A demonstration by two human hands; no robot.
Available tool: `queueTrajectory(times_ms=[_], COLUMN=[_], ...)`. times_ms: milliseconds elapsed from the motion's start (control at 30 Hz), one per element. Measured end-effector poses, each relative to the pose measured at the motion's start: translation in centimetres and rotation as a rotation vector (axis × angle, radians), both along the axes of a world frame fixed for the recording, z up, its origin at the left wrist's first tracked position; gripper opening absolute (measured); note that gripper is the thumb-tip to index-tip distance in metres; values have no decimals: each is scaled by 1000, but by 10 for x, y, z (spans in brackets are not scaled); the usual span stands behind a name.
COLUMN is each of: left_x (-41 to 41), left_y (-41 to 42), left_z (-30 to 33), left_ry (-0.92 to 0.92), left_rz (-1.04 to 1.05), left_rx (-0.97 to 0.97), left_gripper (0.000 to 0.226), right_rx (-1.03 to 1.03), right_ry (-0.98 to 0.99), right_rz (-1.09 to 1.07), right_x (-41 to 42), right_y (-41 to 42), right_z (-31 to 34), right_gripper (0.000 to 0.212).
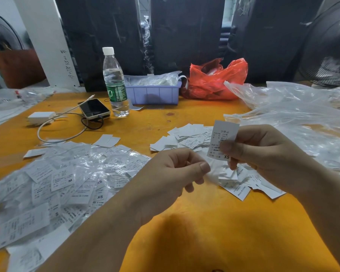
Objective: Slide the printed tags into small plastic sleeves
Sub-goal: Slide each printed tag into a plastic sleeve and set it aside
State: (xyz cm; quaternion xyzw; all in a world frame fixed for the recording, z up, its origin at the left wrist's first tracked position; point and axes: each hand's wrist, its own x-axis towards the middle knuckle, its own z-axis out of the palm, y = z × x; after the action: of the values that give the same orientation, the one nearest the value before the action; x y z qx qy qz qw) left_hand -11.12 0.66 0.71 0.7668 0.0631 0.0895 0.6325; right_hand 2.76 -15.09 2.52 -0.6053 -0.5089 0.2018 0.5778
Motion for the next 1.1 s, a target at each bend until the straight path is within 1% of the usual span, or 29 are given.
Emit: queueTrajectory(times_ms=[400,533,733,833,900,967,1033,1100], left_x=[0,1,2,2,3,3,4,5], left_y=[-2,-2,-3,-3,-1,2,6,6], left_z=[-1,-1,-1,-2,-1,-1,0,2], left_ry=[-35,-54,-61,-82,-113,-150,-180,-203], left_rz=[52,40,38,135,246,368,454,489], left_rx=[24,9,3,-3,-18,-66,-157,-203], left_gripper=[11,14,11,12,21,24,20,13], right_rx=[-32,-23,-23,-27,-12,1,-3,-9], right_ry=[-53,-28,-32,-34,-11,30,44,62], right_rz=[-23,-27,-16,-21,-42,-65,-73,-65], right_x=[-4,-1,-1,-2,-2,-2,-5,-10], right_y=[2,1,1,1,1,1,3,6], right_z=[-1,-1,-2,-3,-3,-3,-5,-7], right_gripper=[12,22,23,22,19,18,18,14])
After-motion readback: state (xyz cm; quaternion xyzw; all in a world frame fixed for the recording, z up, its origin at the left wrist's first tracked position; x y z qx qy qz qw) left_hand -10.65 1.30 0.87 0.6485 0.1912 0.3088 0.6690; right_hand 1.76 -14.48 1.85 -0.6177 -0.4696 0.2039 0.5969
